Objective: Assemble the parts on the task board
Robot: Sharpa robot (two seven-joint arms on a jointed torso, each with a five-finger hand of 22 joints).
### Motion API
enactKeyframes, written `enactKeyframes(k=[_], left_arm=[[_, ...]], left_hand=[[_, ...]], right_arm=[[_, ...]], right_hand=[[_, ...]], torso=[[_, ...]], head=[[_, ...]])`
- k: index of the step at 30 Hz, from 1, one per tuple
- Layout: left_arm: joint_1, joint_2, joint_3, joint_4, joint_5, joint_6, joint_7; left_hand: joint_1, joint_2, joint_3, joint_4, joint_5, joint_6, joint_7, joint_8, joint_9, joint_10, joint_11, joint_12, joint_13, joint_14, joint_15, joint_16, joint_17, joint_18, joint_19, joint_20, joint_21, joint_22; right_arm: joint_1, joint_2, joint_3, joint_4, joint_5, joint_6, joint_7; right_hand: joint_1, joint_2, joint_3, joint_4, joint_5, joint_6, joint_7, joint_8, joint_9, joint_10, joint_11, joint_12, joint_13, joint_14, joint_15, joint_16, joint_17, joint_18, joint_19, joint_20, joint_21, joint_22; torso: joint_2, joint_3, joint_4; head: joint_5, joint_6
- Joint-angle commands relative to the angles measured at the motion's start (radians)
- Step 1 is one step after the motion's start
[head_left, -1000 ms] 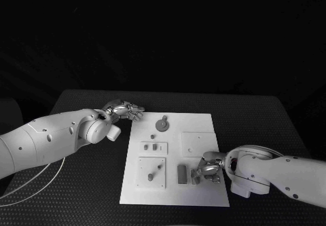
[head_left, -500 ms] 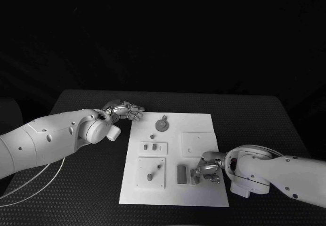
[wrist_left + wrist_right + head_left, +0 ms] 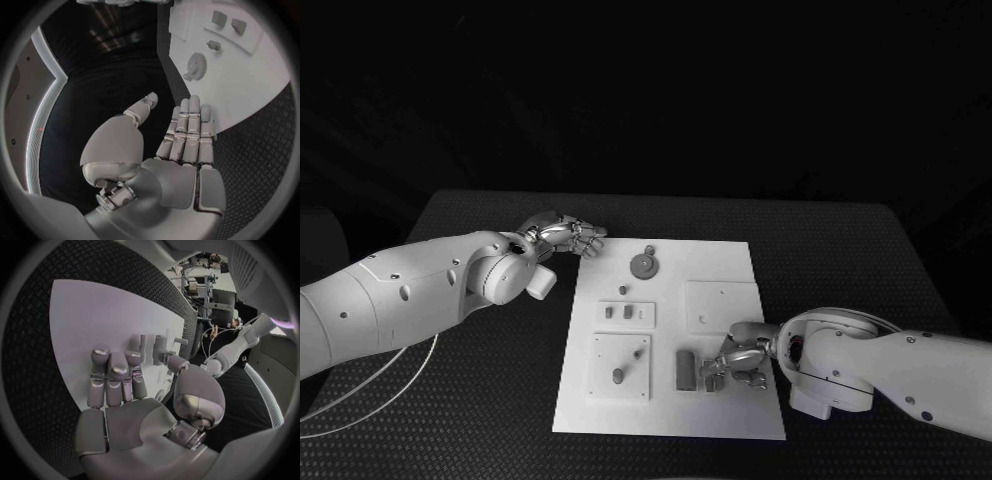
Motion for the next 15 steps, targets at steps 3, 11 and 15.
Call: enactKeyframes(k=[3,11,15], left_arm=[[0.000,0.001,0.000,0.002,-0.005,0.014,0.005],[0.000,0.000,0.000,0.003,-0.007,0.012,0.007],[0.000,-0.001,0.000,0.003,-0.007,0.008,0.011]], left_hand=[[-0.003,0.004,0.000,0.005,-0.004,-0.006,0.000,0.006,-0.002,-0.006,0.000,0.006,-0.001,0.005,-0.001,-0.006,0.002,0.010,0.005,0.000,-0.003,0.001],[-0.002,0.004,0.000,0.005,-0.004,-0.006,0.000,0.007,-0.002,-0.006,0.000,0.006,-0.001,0.005,-0.001,-0.007,0.003,0.010,0.005,0.000,-0.004,0.001],[-0.002,0.004,0.000,0.004,-0.004,-0.006,0.000,0.007,-0.002,-0.006,0.000,0.006,-0.001,0.006,-0.001,-0.007,0.003,0.011,0.005,0.000,-0.004,0.002]], right_arm=[[0.000,0.000,0.001,0.000,0.004,0.021,0.031],[0.001,-0.008,0.001,-0.018,-0.008,0.016,0.047],[0.005,-0.014,0.001,-0.046,0.024,-0.002,0.110]], right_hand=[[0.019,-0.007,-0.010,0.002,-0.006,-0.009,0.000,0.007,0.003,0.007,-0.005,-0.001,0.002,0.000,-0.010,0.002,-0.001,0.015,0.003,-0.003,0.001,0.001],[0.155,0.034,-0.041,-0.091,-0.001,-0.016,0.002,0.011,0.007,0.008,-0.002,-0.002,0.006,0.000,-0.008,0.002,-0.002,0.015,0.001,-0.007,0.004,0.003],[0.189,0.041,-0.074,-0.112,0.002,-0.021,0.005,0.009,0.003,0.006,0.000,-0.006,0.004,-0.001,-0.006,-0.001,-0.004,0.015,-0.004,-0.001,-0.001,0.001]], torso=[[0.000,0.0007,-0.0004],[0.000,0.0008,-0.0002],[0.000,0.0009,-0.0011]], head=[[0.001,0.000],[-0.002,0.004],[-0.003,0.007]])
